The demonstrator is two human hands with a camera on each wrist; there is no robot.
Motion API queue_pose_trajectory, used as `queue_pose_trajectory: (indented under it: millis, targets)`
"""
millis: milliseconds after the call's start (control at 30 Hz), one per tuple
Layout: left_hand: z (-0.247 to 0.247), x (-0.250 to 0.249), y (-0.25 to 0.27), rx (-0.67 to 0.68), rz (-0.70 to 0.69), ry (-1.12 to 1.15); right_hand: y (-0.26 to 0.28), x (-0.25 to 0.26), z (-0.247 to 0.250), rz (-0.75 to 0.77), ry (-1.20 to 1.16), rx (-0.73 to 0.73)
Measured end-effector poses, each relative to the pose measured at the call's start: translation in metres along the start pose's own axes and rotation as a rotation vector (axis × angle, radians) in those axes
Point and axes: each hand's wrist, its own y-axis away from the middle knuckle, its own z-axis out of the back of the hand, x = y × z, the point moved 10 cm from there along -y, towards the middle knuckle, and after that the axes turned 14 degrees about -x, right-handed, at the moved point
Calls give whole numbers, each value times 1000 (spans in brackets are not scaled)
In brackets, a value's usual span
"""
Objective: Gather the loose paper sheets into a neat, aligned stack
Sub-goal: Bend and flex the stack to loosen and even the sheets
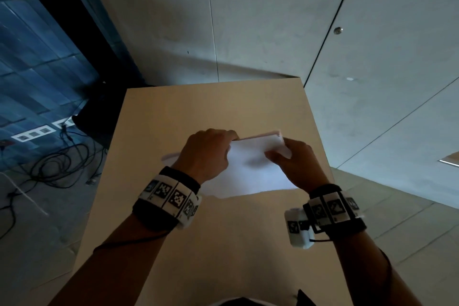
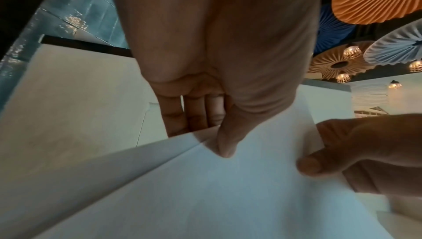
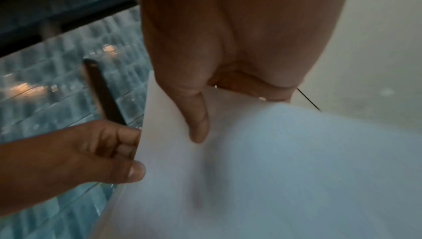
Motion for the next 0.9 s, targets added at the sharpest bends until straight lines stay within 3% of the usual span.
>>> queue_pose_trajectory:
  millis: [133, 300, 367, 467, 567, 667, 767, 900]
  targets:
    - [-11, 19, 15, 18, 65, 85, 9, -36, -6, -97, -111, -76]
    - [-19, 83, 45, 102, 216, -100, 11, -65, -1, -198, -246, -88]
    - [-20, 105, 54, 78, 330, 15, 10, -71, -1, -229, -302, -93]
    - [-18, 120, 62, -66, 520, 356, 9, -74, -3, -262, -412, -123]
    - [-8, 130, 74, -301, 715, 696, 9, -76, -8, -292, -516, -148]
    - [-3, 132, 82, -441, 757, 794, 10, -81, -12, -312, -577, -178]
    - [-13, 132, 88, -468, 736, 707, 13, -94, -24, -325, -498, -181]
    - [-64, 136, 114, -307, 791, 609, 24, -133, -53, -357, -169, -121]
